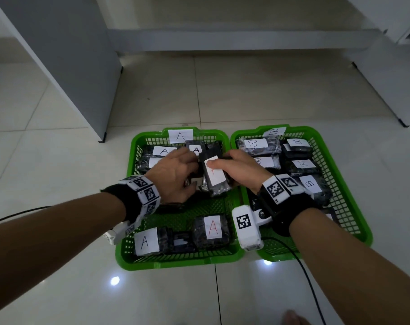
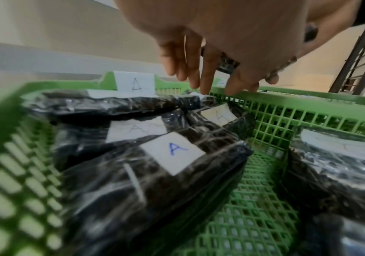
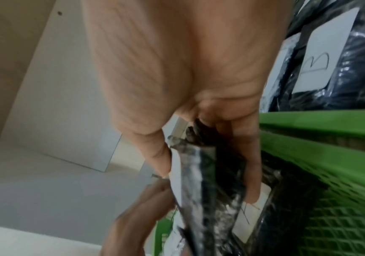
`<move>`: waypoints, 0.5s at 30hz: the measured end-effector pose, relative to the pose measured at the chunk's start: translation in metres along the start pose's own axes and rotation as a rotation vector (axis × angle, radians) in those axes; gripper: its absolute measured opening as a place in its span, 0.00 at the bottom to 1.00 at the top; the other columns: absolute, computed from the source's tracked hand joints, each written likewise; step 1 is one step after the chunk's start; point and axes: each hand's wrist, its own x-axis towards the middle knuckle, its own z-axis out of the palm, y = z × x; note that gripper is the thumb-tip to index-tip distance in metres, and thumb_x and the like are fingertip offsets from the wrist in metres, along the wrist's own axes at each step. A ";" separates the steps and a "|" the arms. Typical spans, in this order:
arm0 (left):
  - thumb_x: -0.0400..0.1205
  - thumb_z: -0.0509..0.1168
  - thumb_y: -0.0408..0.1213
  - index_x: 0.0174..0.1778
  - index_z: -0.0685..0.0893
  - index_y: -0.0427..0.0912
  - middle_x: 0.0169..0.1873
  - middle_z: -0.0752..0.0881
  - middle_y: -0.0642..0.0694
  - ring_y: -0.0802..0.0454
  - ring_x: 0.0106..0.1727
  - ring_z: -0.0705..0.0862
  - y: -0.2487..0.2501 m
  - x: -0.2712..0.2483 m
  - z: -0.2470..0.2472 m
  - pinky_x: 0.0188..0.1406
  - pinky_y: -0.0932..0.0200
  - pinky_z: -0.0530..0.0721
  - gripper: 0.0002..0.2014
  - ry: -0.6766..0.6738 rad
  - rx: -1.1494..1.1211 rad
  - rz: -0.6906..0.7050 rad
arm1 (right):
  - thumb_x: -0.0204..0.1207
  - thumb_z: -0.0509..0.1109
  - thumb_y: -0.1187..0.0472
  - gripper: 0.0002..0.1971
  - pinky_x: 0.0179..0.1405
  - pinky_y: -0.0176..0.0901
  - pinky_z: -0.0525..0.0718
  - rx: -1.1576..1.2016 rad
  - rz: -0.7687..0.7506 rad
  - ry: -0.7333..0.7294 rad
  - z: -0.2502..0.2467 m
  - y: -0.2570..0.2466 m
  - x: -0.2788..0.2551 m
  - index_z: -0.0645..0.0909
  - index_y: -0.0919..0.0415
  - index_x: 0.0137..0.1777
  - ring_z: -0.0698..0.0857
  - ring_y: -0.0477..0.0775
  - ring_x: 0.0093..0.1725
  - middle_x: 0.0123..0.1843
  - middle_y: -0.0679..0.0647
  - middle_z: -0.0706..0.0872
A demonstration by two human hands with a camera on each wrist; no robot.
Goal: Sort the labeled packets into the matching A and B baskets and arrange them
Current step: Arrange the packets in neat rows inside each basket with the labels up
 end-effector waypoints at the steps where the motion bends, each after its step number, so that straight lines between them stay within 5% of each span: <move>1: 0.74 0.64 0.50 0.59 0.86 0.39 0.58 0.83 0.42 0.42 0.62 0.78 -0.003 -0.005 -0.003 0.62 0.42 0.78 0.23 0.037 0.045 -0.007 | 0.76 0.78 0.49 0.10 0.43 0.42 0.83 -0.018 0.000 -0.036 0.006 -0.002 0.000 0.85 0.53 0.50 0.89 0.49 0.48 0.47 0.48 0.91; 3: 0.74 0.62 0.54 0.72 0.78 0.38 0.73 0.75 0.38 0.38 0.76 0.70 -0.008 -0.014 -0.005 0.74 0.36 0.71 0.32 -0.023 0.144 -0.083 | 0.75 0.78 0.49 0.17 0.56 0.45 0.85 -0.069 -0.004 -0.095 0.016 -0.005 0.000 0.84 0.55 0.59 0.88 0.50 0.54 0.55 0.49 0.89; 5: 0.77 0.55 0.65 0.85 0.59 0.42 0.86 0.54 0.39 0.38 0.87 0.50 -0.011 -0.023 -0.002 0.82 0.31 0.55 0.44 -0.222 0.220 -0.203 | 0.74 0.78 0.50 0.19 0.63 0.47 0.83 -0.117 -0.009 -0.136 0.022 -0.007 0.001 0.83 0.57 0.61 0.86 0.53 0.59 0.58 0.50 0.87; 8: 0.78 0.44 0.73 0.86 0.34 0.51 0.85 0.30 0.45 0.39 0.85 0.30 -0.016 -0.032 0.012 0.79 0.23 0.42 0.48 -0.418 0.246 -0.298 | 0.73 0.77 0.55 0.18 0.53 0.45 0.79 -0.148 -0.022 -0.180 0.028 -0.009 0.000 0.86 0.65 0.58 0.85 0.59 0.61 0.55 0.59 0.88; 12: 0.79 0.42 0.74 0.84 0.26 0.53 0.83 0.24 0.47 0.41 0.85 0.28 -0.018 -0.035 0.020 0.78 0.22 0.41 0.47 -0.448 0.256 -0.321 | 0.71 0.77 0.54 0.11 0.43 0.46 0.76 -0.156 -0.008 -0.239 0.036 -0.017 0.006 0.87 0.63 0.42 0.85 0.55 0.43 0.41 0.56 0.88; 15: 0.81 0.41 0.71 0.84 0.26 0.52 0.83 0.24 0.47 0.41 0.85 0.28 -0.019 -0.036 0.027 0.79 0.24 0.41 0.45 -0.437 0.278 -0.316 | 0.67 0.79 0.50 0.18 0.41 0.46 0.75 -0.260 0.023 -0.237 0.045 -0.016 0.015 0.87 0.68 0.44 0.83 0.55 0.42 0.43 0.60 0.89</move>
